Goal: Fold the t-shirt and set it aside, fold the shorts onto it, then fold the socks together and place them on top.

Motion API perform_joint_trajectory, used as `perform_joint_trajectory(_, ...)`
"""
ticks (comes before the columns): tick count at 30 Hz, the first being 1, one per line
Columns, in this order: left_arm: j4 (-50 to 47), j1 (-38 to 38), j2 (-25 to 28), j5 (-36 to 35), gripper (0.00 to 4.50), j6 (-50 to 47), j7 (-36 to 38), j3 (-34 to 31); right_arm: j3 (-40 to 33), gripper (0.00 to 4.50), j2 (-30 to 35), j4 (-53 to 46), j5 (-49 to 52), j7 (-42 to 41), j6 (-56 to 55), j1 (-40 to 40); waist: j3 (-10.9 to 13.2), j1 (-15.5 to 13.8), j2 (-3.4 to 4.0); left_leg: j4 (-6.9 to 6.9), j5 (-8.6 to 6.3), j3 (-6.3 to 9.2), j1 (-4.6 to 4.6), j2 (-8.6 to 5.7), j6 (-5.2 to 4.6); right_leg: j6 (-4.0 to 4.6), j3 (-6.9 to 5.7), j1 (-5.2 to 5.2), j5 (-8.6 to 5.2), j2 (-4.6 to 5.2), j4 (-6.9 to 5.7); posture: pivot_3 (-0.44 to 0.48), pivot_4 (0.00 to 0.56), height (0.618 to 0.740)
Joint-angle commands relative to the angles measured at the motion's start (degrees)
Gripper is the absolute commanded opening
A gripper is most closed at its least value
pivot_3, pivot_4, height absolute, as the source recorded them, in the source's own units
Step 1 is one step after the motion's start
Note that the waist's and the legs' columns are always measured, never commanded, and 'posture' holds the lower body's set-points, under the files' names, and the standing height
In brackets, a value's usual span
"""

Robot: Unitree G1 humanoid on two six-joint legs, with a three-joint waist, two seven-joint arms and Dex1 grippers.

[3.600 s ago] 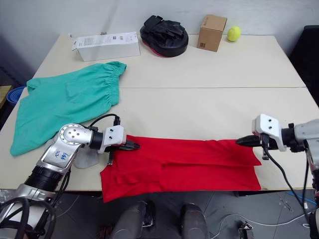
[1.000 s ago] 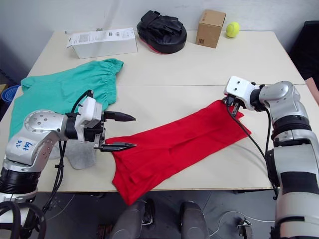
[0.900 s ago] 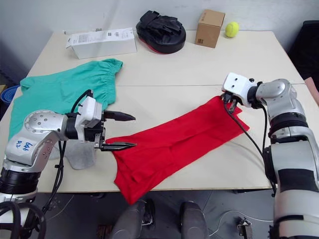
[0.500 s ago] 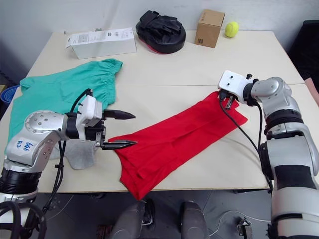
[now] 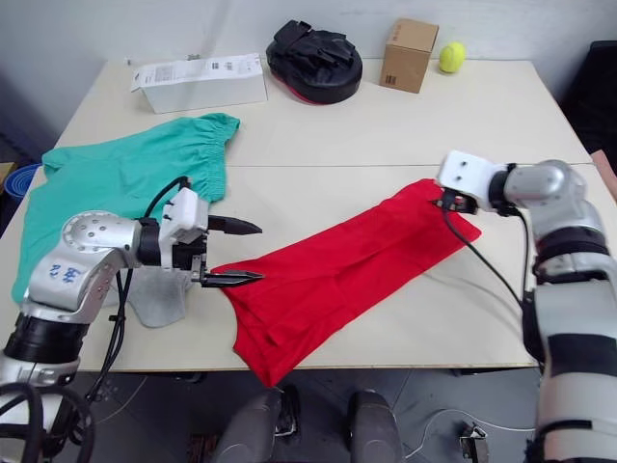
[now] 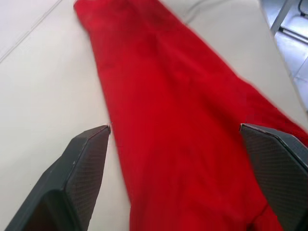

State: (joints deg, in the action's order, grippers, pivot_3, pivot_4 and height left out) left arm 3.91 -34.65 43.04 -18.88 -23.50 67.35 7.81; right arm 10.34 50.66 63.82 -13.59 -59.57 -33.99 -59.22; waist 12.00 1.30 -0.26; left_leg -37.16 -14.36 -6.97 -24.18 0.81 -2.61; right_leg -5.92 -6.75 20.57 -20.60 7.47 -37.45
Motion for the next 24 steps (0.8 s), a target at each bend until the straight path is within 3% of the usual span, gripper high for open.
perform_joint_trajectory(1, 8.07, -4.52, -0.62, 3.12, 4.50, 2.49, 2.88, 1.96, -2.00, 2.60, 5.45, -5.82, 2.11, -1.67, -7.68, 5.70, 0.00, 0.09, -0.01, 0.00, 0.00, -0.02, 0.00, 0.00, -0.01, 0.00, 0.01, 0.01, 0.00, 0.00, 0.00, 0.000, 0.150, 0.740)
perform_joint_trajectory(4, 16.67, -8.60, -1.71, 6.24, 4.50, 5.54, 5.24, 4.05, -2.24, 2.60, 9.12, -9.22, 2.40, -1.22, -12.72, 11.82, 0.00, 0.26, -0.01, -0.02, 0.01, -0.10, 0.01, -0.01, -0.02, -0.01, 0.03, 0.04, 0.00, -0.02, -0.07, 0.000, 0.150, 0.740)
perform_joint_trajectory(10, 27.00, -15.23, -3.87, 9.46, 4.50, -0.15, 11.73, 8.44, -1.45, 2.60, 11.54, -11.81, -3.11, 7.61, -19.15, 17.56, 0.00, 0.63, -0.01, -0.06, 0.02, -0.28, 0.08, 0.03, -0.03, -0.01, 0.05, 0.16, -0.01, -0.06, -0.27, 0.000, 0.150, 0.740)
perform_joint_trajectory(15, 28.33, -16.77, -3.81, 10.35, 4.50, -5.12, 16.98, 10.46, 0.53, 2.60, 10.48, -11.35, -8.56, 14.00, -21.05, 18.04, 0.00, 0.35, -0.01, -0.09, 0.03, -0.29, 0.07, 0.04, -0.02, -0.02, 0.26, 0.19, -0.01, -0.06, -0.30, 0.000, 0.150, 0.740)
perform_joint_trajectory(22, 26.62, -15.51, -3.61, 12.11, 4.50, -7.22, 18.87, 11.72, 4.21, 2.60, 8.30, -8.78, -13.87, 20.05, -21.58, 15.54, -0.01, 0.35, -0.03, -0.18, 0.03, -0.25, 0.09, 0.03, -0.04, -0.02, 0.29, 0.14, -0.01, 0.00, -0.28, 0.000, 0.150, 0.740)
perform_joint_trajectory(24, 26.50, -15.40, -3.93, 12.21, 4.11, -8.21, 18.50, 11.55, 4.94, 2.62, 7.66, -7.86, -14.66, 20.86, -21.69, 14.79, -0.03, 0.42, -0.05, -0.22, 0.03, -0.23, 0.10, 0.04, -0.04, -0.02, 0.29, 0.11, -0.02, 0.00, -0.28, 0.000, 0.150, 0.740)
